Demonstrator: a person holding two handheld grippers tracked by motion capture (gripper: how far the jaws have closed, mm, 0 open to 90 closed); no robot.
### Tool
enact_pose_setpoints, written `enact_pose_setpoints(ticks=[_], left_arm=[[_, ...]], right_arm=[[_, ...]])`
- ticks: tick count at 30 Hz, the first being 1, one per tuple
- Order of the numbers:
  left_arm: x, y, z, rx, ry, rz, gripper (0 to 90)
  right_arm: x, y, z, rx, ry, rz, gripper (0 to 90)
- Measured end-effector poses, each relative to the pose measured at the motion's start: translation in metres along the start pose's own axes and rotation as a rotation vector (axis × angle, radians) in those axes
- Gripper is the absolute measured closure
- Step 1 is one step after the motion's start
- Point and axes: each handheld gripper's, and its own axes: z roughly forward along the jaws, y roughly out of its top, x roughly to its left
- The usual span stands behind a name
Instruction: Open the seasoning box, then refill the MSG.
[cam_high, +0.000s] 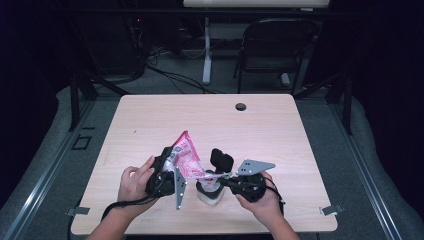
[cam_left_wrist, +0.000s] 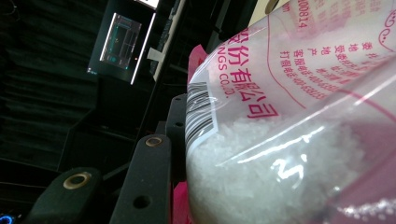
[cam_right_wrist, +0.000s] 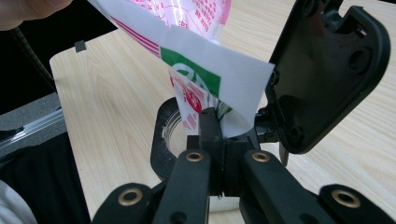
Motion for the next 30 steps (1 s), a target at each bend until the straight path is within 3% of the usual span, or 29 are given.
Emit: enact_pose_setpoints(ticks=[30], left_arm=[[0.0010,0.0027,-0.0016,-0.014,0.009,-0.008,70.1]], right_arm=[[-0.0013,-0.0006,-0.0006,-0.001,-0.002,0.005,90.0]])
